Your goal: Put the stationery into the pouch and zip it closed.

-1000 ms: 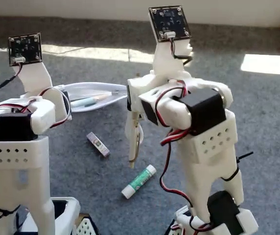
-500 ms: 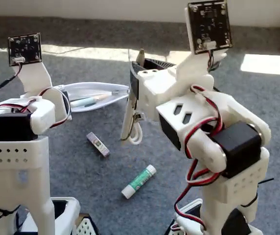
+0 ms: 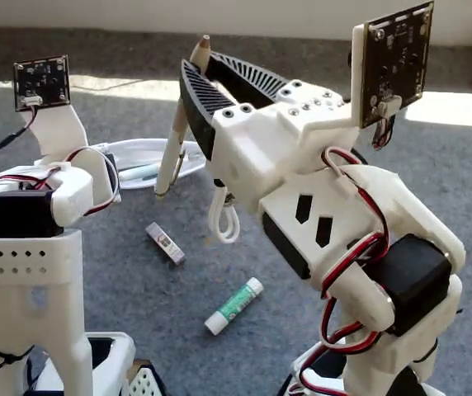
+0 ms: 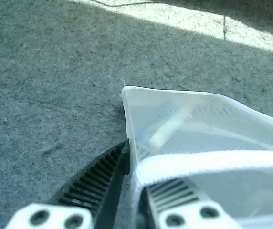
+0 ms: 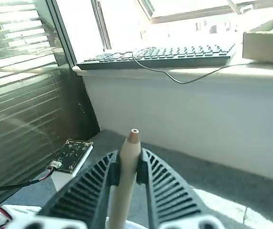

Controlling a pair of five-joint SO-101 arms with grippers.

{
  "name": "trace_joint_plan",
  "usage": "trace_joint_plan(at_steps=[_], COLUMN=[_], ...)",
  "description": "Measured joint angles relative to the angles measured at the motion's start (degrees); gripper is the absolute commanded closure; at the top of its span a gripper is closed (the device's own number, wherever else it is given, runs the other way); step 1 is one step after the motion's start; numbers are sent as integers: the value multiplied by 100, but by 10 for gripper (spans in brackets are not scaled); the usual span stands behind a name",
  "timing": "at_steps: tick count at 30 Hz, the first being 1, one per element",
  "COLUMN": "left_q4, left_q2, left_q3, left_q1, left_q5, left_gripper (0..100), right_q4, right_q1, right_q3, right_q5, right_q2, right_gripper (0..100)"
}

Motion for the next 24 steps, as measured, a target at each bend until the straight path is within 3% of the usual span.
trace_joint_plan(at_steps=[7, 21, 24], left_q4=[0, 0, 0], left_q2=[0, 0, 0], left_q3=[0, 0, 0], left_q1=[0, 0, 0], left_q5=[0, 0, 0], left_gripper=[993, 993, 993], right_q4=[-826, -3138, -3481], right_q1=[-18, -18, -26], right_q3=[826, 3376, 3903], right_q5=[985, 1099, 1424], right_q2=[0, -404, -554], right_gripper=[993, 993, 993])
